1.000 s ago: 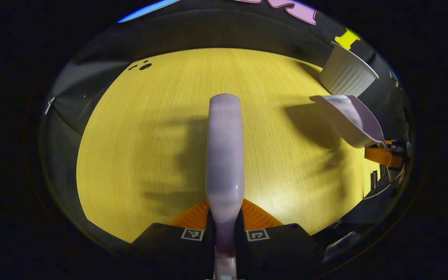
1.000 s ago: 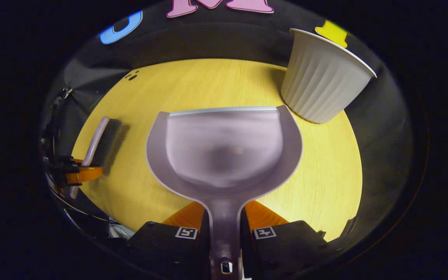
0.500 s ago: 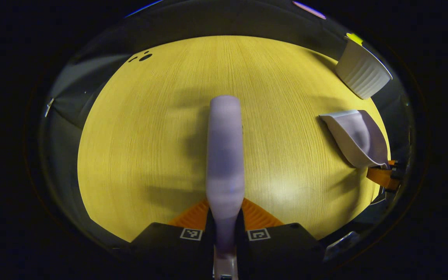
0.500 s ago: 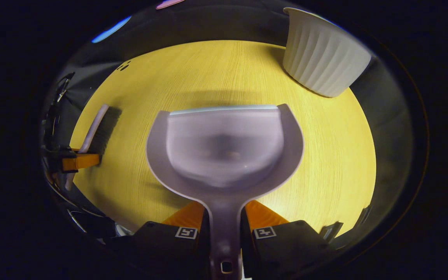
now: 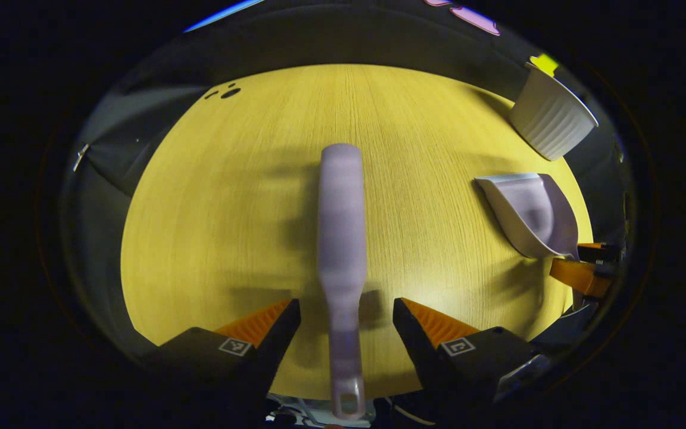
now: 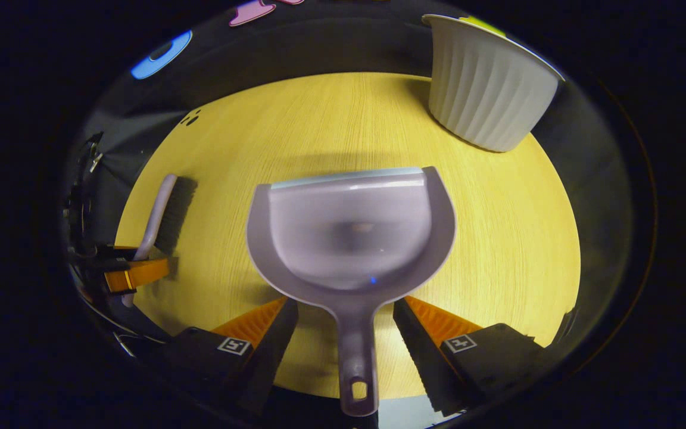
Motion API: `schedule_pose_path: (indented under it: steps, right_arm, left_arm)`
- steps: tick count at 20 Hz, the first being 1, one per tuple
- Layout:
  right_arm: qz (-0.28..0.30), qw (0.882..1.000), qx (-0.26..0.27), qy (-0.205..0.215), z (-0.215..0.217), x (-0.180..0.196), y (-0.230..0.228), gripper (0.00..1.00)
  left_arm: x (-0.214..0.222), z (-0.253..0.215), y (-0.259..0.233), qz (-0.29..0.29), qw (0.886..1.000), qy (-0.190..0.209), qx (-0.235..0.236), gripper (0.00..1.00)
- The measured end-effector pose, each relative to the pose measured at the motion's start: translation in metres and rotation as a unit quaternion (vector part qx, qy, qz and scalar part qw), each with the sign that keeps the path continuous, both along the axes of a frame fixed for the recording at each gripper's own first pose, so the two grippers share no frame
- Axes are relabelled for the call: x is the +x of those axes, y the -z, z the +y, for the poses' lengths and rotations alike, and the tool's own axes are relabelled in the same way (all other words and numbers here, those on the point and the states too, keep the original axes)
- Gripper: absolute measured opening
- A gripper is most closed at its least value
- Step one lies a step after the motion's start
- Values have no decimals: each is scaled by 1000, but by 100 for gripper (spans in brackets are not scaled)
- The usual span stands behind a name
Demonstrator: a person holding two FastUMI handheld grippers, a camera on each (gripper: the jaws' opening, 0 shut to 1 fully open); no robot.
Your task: Pick up the small broom and dustpan from the desktop, sweep the trash into the dustpan with the broom, and then empty the trash into the garbage bin.
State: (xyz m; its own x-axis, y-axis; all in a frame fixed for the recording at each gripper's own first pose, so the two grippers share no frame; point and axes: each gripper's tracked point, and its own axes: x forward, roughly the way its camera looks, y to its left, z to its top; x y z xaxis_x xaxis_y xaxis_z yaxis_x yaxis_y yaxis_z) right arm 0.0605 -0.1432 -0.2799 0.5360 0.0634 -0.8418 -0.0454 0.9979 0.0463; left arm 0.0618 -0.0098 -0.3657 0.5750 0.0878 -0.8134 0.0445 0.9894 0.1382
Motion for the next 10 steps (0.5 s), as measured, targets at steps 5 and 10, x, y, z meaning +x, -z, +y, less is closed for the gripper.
schedule_pose_path:
  steps: [5,10]
  right_arm:
    - [-72,997,22,17,7,-7,-75,100]
    - [-196,980,-8,-29,33,-17,-169,100]
  left_arm:
    - [-25,-1,-76,-128,992,-2,-8,96]
    - [-74,-11,-188,-319,948,3,3,100]
